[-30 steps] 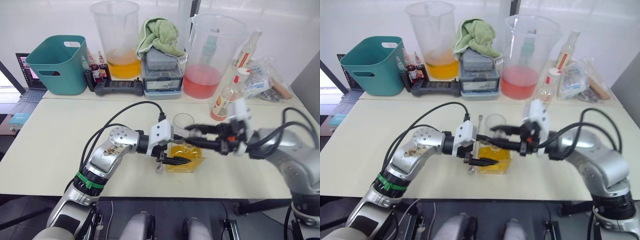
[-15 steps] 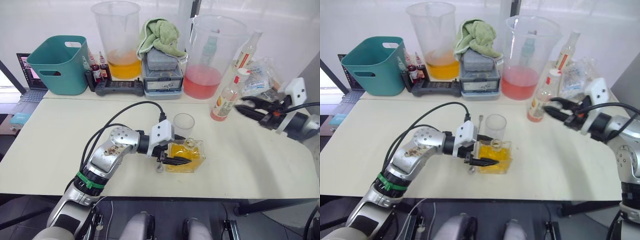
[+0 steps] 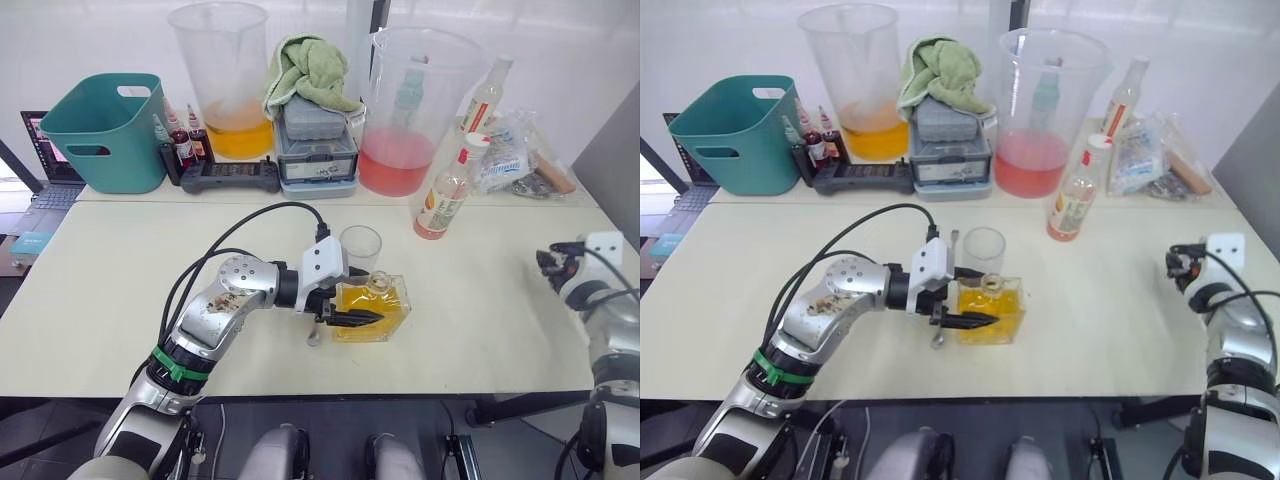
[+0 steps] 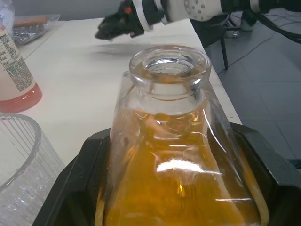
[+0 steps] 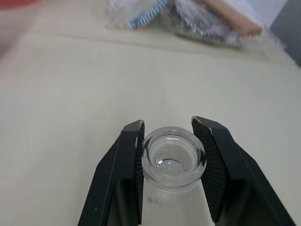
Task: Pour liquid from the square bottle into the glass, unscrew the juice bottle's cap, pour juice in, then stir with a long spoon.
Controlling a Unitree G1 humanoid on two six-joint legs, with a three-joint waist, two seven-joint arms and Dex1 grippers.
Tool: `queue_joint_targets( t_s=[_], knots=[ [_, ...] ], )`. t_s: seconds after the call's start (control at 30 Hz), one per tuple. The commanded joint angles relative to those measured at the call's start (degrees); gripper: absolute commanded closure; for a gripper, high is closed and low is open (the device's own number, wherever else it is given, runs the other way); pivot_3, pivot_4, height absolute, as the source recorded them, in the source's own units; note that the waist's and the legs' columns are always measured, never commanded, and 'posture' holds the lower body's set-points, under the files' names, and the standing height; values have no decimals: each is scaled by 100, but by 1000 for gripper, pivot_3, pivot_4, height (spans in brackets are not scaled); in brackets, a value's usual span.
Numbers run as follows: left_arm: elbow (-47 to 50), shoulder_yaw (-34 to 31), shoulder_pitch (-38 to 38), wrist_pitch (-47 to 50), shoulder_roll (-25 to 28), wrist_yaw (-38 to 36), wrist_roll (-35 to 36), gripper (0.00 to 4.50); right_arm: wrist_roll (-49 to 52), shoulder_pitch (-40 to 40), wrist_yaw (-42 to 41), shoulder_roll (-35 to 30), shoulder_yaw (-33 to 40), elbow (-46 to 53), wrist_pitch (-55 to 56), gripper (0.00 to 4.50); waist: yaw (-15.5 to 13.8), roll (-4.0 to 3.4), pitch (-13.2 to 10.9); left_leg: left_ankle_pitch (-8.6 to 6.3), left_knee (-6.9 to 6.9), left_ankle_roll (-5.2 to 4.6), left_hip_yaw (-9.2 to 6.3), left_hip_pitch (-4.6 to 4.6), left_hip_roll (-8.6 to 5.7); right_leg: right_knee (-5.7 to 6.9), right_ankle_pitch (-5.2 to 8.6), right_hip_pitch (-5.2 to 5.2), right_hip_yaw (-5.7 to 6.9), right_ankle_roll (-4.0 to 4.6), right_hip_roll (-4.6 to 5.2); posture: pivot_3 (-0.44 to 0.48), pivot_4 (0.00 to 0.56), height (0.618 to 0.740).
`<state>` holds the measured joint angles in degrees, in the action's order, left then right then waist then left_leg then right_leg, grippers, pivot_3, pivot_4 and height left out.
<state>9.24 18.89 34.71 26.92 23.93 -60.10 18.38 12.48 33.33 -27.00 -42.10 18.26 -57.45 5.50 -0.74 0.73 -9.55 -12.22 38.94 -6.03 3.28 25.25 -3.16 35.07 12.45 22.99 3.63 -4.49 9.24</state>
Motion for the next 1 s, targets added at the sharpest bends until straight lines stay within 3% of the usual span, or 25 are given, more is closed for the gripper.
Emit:
queue_joint_targets(
  t_s=[0.03,0.17,0.23,0.47,0.67,0.8,1.0],
  knots=[
    [243,-203,38,1,2,150,51,1705,48,168,-5,-49,143,-121,230,3402,12,-4,0,0,0,0,0,0,0,0,0,0,-1,0,0,0,150,740],
    [278,-196,37,29,-13,161,70,1705,136,135,-181,30,167,-193,116,3402,18,-5,1,0,0,0,0,0,2,0,0,0,-2,0,-1,0,150,740],
    [286,-203,47,61,-32,171,97,1705,205,117,-248,46,236,-123,118,2376,19,-5,1,0,1,0,-1,-1,2,0,0,-1,-2,0,-1,0,150,740],
    [411,-304,82,266,-154,180,387,1705,584,202,-285,-192,685,527,109,38,11,-11,-1,0,0,0,-1,0,1,0,0,2,-6,0,2,0,150,740],
    [589,-415,149,505,-156,193,633,1705,965,11,-847,-609,846,1800,-635,0,11,-34,-5,-1,-5,-1,-1,0,2,2,0,6,-9,0,0,0,150,740],
    [687,-500,133,397,12,-33,760,1705,2002,-796,-2128,-1065,632,4165,-2440,0,-4,-39,-7,-2,-6,-4,-1,2,6,2,0,7,-8,0,-1,0,150,740],
    [757,-832,145,449,99,-46,1057,1705,3206,-1828,-2961,-1436,774,6386,-3991,0,-19,-41,-6,-14,0,-23,-2,6,11,0,0,7,-10,1,5,0,150,740]
  ],
)
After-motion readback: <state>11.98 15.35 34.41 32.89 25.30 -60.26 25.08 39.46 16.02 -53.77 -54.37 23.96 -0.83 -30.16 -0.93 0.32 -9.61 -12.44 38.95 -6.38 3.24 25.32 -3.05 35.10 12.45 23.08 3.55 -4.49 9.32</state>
